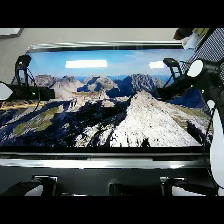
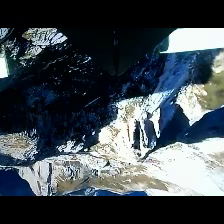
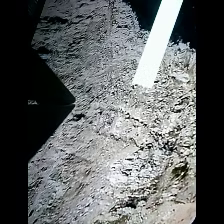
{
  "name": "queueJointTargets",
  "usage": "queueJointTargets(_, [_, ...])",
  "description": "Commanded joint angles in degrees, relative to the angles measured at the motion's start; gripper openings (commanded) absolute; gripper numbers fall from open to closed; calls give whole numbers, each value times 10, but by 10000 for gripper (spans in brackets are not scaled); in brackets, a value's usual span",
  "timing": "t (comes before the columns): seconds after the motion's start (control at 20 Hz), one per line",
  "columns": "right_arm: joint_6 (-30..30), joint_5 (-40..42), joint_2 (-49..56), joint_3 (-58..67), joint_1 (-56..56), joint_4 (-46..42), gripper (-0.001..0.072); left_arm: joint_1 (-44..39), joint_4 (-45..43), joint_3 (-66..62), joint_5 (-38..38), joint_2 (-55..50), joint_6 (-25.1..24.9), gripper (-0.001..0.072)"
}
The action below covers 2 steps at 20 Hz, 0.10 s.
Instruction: Fold the clothes and pants, and hang the long-sleeved shirts on hangers.
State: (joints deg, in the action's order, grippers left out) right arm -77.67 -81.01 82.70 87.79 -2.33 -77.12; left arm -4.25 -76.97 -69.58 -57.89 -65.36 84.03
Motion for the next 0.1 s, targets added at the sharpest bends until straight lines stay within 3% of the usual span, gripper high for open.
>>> queueJointTargets(0.0, [-1, 0, 0, 0, -1, 0, 26, 0, 0, 0, 2, 0, 0, 22])
queueJointTargets(0.05, [-1, 0, 0, 0, -1, 0, 26, 0, 0, 0, 2, 0, 0, 22])
